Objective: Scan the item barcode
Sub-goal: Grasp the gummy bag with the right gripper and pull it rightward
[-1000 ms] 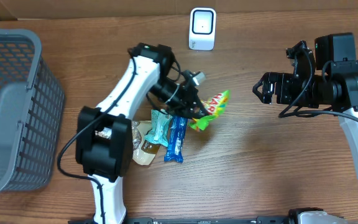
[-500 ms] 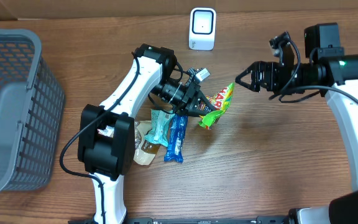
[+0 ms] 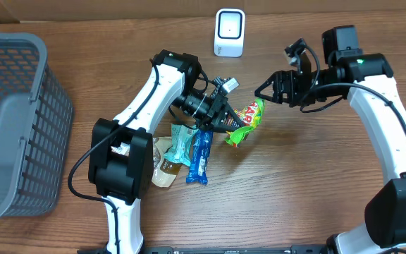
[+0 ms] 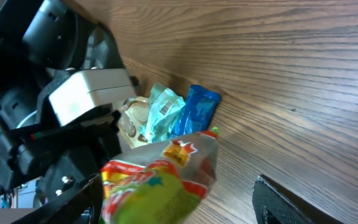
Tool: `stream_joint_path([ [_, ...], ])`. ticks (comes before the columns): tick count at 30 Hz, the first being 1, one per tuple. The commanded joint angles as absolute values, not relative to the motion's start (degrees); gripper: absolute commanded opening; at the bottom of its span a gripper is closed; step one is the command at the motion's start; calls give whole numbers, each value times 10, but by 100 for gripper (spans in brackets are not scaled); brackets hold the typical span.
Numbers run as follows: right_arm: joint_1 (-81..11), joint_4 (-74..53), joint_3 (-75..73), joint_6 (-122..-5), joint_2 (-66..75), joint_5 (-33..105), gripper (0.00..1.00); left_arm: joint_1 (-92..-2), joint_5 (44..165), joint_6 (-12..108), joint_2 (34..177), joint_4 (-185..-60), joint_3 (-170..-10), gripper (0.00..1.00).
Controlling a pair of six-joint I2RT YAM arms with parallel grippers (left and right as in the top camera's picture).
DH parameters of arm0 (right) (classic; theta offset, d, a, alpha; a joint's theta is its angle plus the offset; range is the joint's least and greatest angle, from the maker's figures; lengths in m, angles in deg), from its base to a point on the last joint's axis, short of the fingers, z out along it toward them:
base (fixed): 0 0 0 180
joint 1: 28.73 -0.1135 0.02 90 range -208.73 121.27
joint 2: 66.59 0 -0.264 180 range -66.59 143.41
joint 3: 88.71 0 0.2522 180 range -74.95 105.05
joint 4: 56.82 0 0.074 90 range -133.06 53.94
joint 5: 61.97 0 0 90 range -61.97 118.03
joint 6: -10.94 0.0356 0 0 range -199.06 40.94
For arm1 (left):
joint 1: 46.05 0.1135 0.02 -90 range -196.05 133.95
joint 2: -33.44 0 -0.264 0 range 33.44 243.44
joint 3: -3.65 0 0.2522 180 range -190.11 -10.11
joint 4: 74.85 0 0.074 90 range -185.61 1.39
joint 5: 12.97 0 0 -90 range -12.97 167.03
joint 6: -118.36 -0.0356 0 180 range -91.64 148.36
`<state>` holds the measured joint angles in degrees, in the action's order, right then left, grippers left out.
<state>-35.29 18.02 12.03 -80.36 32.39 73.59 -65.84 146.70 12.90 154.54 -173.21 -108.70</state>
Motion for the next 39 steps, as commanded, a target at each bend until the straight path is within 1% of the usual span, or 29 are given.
stream_joint_path([
  [1, -359, 180, 121, -810, 321, 746, 77, -660, 1480, 104, 1546, -1731, -1089, 4],
  [5, -359, 183, 119, -810, 321, 746, 68, -660, 1489, 104, 1546, -1731, -1089, 4],
  [7, -360, 182, 112, -810, 321, 746, 66, -660, 1499, 104, 1546, -1731, -1089, 4],
  [9, -364, 180, 102, -810, 322, 742, 66, -660, 1509, 104, 1546, -1732, -1089, 4],
  [16, -377, 157, 95, -803, 322, 742, 73, -660, 1542, 104, 1546, -1739, -1089, 4],
  [18, -382, 154, 95, -804, 323, 742, 79, -660, 1563, 104, 1546, -1743, -1089, 4],
  [20, -391, 153, 95, -804, 324, 742, 83, -660, 1586, 104, 1546, -1753, -1089, 4],
  [23, -404, 150, 95, -804, 325, 742, 82, -660, 1617, 103, 1546, -1769, -1089, 4],
  [24, -407, 149, 95, -804, 326, 742, 79, -660, 1623, 104, 1546, -1773, -1089, 4],
  [27, -410, 148, 95, -799, 326, 736, 59, -660, 1620, 104, 1546, -1773, -1089, 4],
  [29, -410, 149, 95, -775, 326, 711, 50, -660, 1620, 104, 1546, -1773, -1089, 4],
  [30, -408, 149, 95, -768, 326, 701, 47, -659, 1620, 104, 1546, -1773, -1089, 4],
  [32, -404, 151, 95, -763, 325, 697, 45, -658, 1620, 104, 1546, -1773, -1089, 4],
  [33, -402, 153, 95, -762, 326, 697, 42, -657, 1620, 104, 1546, -1773, -1089, 4],
  [35, -399, 159, 95, -762, 325, 697, 31, -655, 1620, 104, 1546, -1773, -1089, 4],
  [36, -398, 162, 95, -762, 325, 696, 23, -653, 1620, 104, 1546, -1772, -1089, 4],
  [38, -397, 172, 95, -759, 325, 686, 4, -647, 1620, 104, 1546, -1772, -1089, 4],
  [39, -396, 178, 95, -748, 325, 678, 4, -642, 1620, 107, 1546, -1772, -1089, 4],
])
